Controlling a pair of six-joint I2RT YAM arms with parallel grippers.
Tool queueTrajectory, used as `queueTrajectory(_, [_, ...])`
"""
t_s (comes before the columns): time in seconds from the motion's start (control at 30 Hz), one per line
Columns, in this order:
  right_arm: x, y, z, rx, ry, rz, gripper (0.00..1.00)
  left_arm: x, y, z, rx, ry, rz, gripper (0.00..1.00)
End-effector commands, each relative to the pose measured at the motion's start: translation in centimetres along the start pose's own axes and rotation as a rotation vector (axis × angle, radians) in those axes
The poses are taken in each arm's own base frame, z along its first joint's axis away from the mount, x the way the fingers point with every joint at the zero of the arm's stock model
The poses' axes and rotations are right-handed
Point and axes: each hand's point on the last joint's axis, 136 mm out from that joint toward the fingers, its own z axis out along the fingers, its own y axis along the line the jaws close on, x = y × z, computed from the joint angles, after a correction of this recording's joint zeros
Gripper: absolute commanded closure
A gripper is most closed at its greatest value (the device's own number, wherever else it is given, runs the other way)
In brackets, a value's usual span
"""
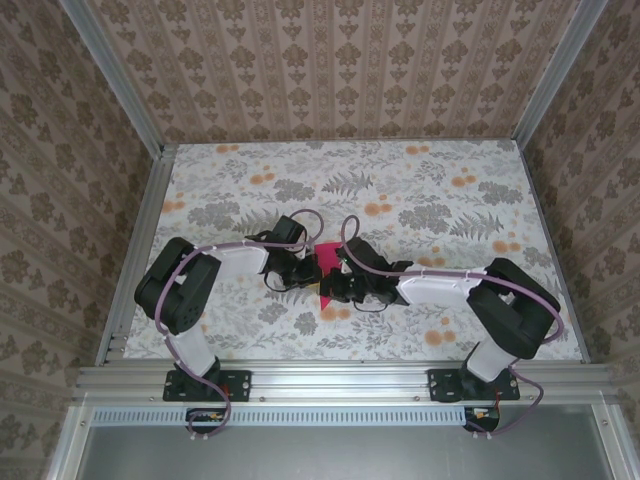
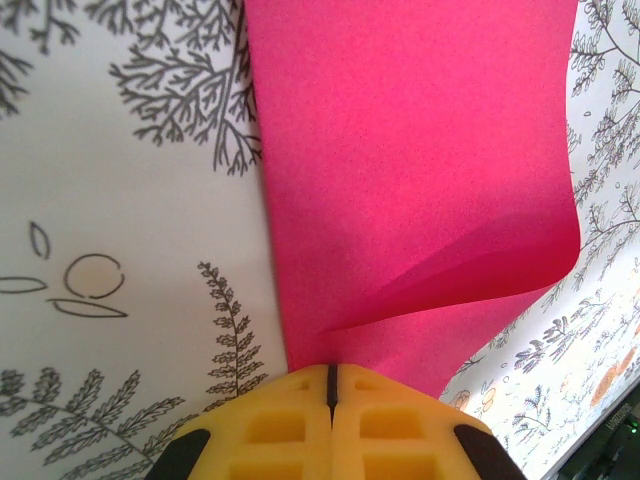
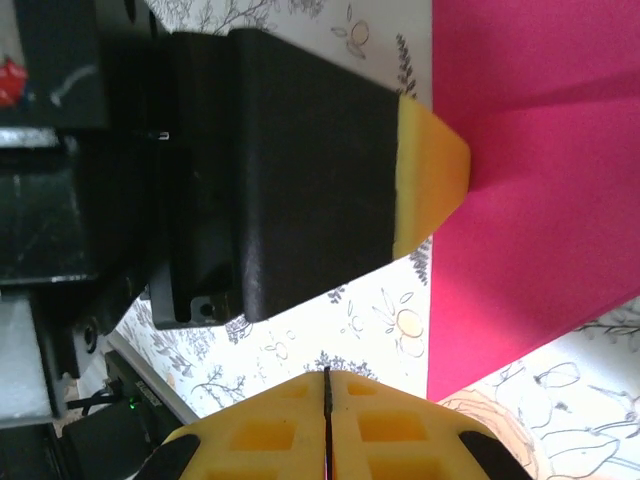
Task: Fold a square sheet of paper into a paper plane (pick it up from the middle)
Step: Third fold the triangle at the center of the table.
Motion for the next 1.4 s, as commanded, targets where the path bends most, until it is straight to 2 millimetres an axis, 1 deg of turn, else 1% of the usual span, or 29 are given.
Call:
queueTrajectory(0.0, [0.1,-1.8,0.3,0.069,0.004,-0.005,0.91,1.1,3.3,0.6,-0.136,0.020,-0.030,0.97])
queueTrajectory(0.2, [0.4,-2.4,1.9,0.078,0.042,0.004,0.91,1.0,3.2,0.5,-0.132,0.019,-0.026,0.97])
queueTrajectory(0.4, [0.8,-4.6,2.9,0.116,0.062,0.067,0.92,0.9,2.9,0.4,-0.124,0.017,-0.020,0.97])
queueTrajectory(0.47, [0.8,-5.0,3.0,0.126,0.067,0.082,0.92,0.8,2.7,0.4,-0.121,0.017,-0.014,0.97])
queueTrajectory(0.5, [0.8,-4.8,2.9,0.119,0.069,0.081,0.92,0.8,2.7,0.4,-0.122,0.018,-0.014,0.97])
queueTrajectory(0.57, [0.3,-4.1,2.4,0.093,0.053,0.074,0.92,0.7,2.7,0.3,-0.124,0.016,-0.011,0.97])
queueTrajectory(0.67, [-1.4,-2.5,0.7,0.040,0.000,0.046,0.92,0.9,3.1,0.5,-0.136,0.021,-0.014,0.97])
queueTrajectory(0.7, [-1.7,-2.4,0.4,0.045,-0.009,0.040,0.92,0.9,3.1,0.5,-0.136,0.021,-0.014,0.97])
queueTrajectory(0.8, [-2.0,-3.1,0.3,0.087,-0.007,0.023,0.92,0.9,3.1,0.6,-0.135,0.022,-0.014,0.97])
queueTrajectory(0.9, [-2.0,-3.9,0.9,0.111,0.009,0.027,0.92,0.8,2.9,0.5,-0.131,0.020,-0.012,0.97])
queueTrajectory(1.1, [-2.3,-5.0,1.9,0.147,0.021,0.032,0.92,0.7,2.5,0.3,-0.120,0.019,-0.002,0.97])
queueTrajectory(1.23, [-2.1,-6.1,2.2,0.179,0.023,0.057,0.92,0.5,1.8,0.0,-0.101,0.011,0.013,0.96])
queueTrajectory(1.3, [-1.8,-6.6,2.3,0.189,0.025,0.073,0.93,0.3,1.0,-0.4,-0.076,0.006,0.036,0.95])
queueTrajectory(1.37, [-1.7,-7.0,2.3,0.198,0.024,0.090,0.93,0.2,-0.4,-1.2,-0.046,-0.010,0.069,0.93])
